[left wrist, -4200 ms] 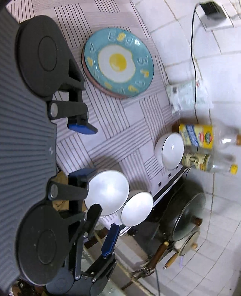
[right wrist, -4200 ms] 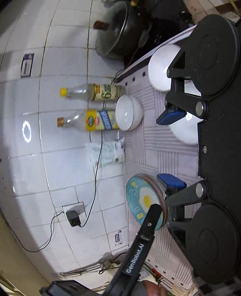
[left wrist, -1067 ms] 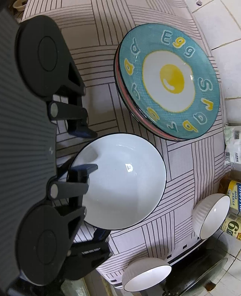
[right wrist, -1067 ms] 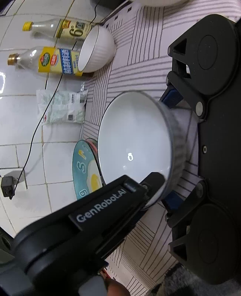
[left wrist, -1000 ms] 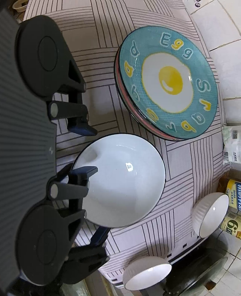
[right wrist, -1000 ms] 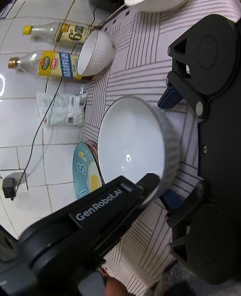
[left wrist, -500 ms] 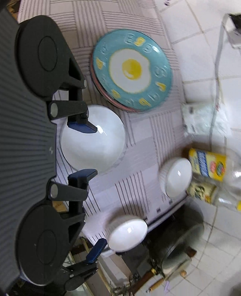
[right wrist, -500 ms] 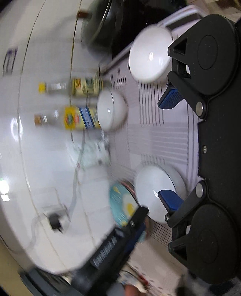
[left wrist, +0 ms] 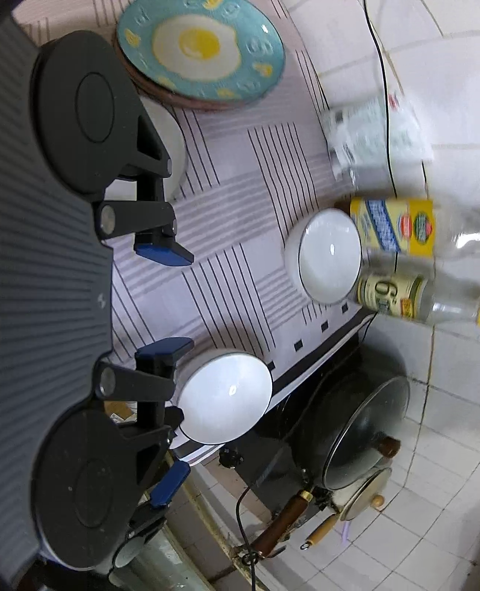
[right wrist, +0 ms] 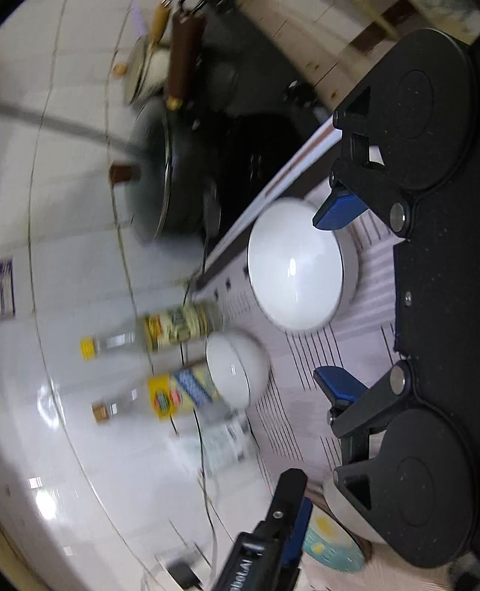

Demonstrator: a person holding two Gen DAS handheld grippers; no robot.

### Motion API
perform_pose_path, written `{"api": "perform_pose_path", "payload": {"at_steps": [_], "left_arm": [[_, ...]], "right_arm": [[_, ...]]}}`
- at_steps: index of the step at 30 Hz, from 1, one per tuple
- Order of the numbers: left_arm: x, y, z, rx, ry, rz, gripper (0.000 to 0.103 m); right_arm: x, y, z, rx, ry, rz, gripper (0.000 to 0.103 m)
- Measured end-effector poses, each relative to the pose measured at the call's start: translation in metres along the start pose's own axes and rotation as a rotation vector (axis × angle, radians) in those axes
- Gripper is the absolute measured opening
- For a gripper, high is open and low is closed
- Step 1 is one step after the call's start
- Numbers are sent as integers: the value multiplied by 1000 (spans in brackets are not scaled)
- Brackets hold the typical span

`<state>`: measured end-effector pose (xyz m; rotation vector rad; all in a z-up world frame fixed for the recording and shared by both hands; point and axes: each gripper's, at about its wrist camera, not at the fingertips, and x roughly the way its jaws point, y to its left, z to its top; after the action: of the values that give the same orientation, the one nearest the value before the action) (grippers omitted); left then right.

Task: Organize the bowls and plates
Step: 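Move the right gripper to a second white bowl rim and close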

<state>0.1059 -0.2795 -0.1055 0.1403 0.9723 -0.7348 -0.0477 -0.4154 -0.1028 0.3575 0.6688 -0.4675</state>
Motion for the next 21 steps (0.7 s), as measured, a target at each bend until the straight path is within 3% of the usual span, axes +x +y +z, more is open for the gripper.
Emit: {"api": "perform_pose_path", "payload": {"at_steps": [7, 13, 16, 21], "left_arm": [[44, -28, 9, 25, 26, -4, 42], [75, -43, 11, 45, 78, 16, 42], [88, -45, 13, 57, 88, 22, 49], [105, -49, 17, 61, 116, 24, 49]], "right_arm": [[26, -36, 8, 188, 38, -72, 71], [55, -65, -4, 391, 108, -74, 57], [61, -68, -8, 421, 112, -47, 55], [68, -65, -11, 424, 110, -32, 45]]}}
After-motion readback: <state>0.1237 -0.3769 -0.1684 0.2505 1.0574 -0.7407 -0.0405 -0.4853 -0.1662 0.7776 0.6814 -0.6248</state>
